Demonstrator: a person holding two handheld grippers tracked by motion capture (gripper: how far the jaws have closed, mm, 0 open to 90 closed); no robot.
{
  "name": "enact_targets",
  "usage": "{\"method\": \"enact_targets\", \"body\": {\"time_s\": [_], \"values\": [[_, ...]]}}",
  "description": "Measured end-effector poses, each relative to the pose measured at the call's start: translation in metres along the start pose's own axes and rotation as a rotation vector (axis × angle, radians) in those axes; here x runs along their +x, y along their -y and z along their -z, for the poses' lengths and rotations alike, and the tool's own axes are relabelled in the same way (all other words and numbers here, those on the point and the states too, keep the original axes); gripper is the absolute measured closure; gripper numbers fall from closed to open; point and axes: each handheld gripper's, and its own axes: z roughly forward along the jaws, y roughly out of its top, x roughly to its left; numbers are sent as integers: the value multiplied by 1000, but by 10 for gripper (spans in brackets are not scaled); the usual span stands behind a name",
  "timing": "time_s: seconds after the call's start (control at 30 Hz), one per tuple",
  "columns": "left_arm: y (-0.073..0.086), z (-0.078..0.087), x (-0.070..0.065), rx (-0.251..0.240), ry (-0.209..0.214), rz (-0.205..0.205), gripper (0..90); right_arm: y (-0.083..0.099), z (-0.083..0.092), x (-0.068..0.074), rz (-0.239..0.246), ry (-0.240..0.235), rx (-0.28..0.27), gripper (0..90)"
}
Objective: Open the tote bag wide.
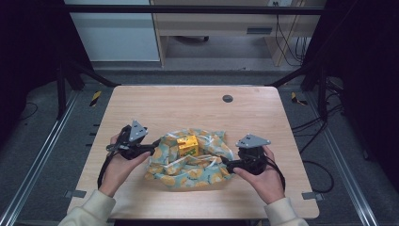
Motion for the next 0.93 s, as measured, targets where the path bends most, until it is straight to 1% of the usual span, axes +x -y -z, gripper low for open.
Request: {"method": "enact_targets", "body": {"time_s": [0.03,0.07,0.1,0.13,0.17,0.2,0.23,0.27,0.3,0.33,0.37,0.43,0.5,0.57,0.6,0.63,0.67,0.7,0.73,0.77,0.83,0.87,0.93], "values": [[2,4,3,1,-2,5,281,0,2,-4,-21,12,-9,104],[7,11,9,1,-14,23,259,1,5,-8,-38,23,-14,94],[10,15,13,8,-19,35,245,2,7,-13,-56,42,-19,91],[13,19,16,9,-28,39,238,3,10,-18,-68,59,-27,88],[13,19,16,9,-28,39,233,3,10,-18,-68,59,-27,88],[17,24,21,10,-43,45,233,5,13,-23,-89,75,-31,81],[25,29,28,19,-60,67,206,11,19,-34,-122,106,-40,76],[30,32,32,24,-67,82,196,14,20,-37,-135,119,-39,75],[30,32,32,24,-67,82,183,14,20,-37,-135,119,-39,75],[39,36,38,47,-79,103,167,22,22,-46,-170,140,-32,73],[44,38,40,51,-84,112,159,27,23,-49,-178,154,-29,73],[54,41,44,61,-82,122,139,37,22,-55,-205,173,-16,75],[65,41,46,80,-72,133,111,49,21,-59,-234,195,-8,106],[77,38,47,98,-60,150,83,61,18,-62,-258,189,23,133],[77,38,47,98,-60,150,83,61,18,-62,-258,189,23,133],[90,36,47,100,-69,153,83,71,14,-62,-259,188,59,134],[90,36,47,100,-69,153,83,71,14,-62,-259,188,59,134],[96,36,48,109,-65,156,83,76,12,-62,-248,192,81,134],[101,35,50,115,-40,181,84,84,8,-61,-236,206,107,128],[103,35,53,123,-39,198,84,86,6,-60,-233,213,112,126],[105,36,57,116,-56,223,87,89,2,-59,-223,219,134,124],[106,36,58,123,-58,223,89,90,0,-58,-219,224,146,123],[107,35,58,126,-60,224,89,89,-2,-58,-209,217,146,121]]}}
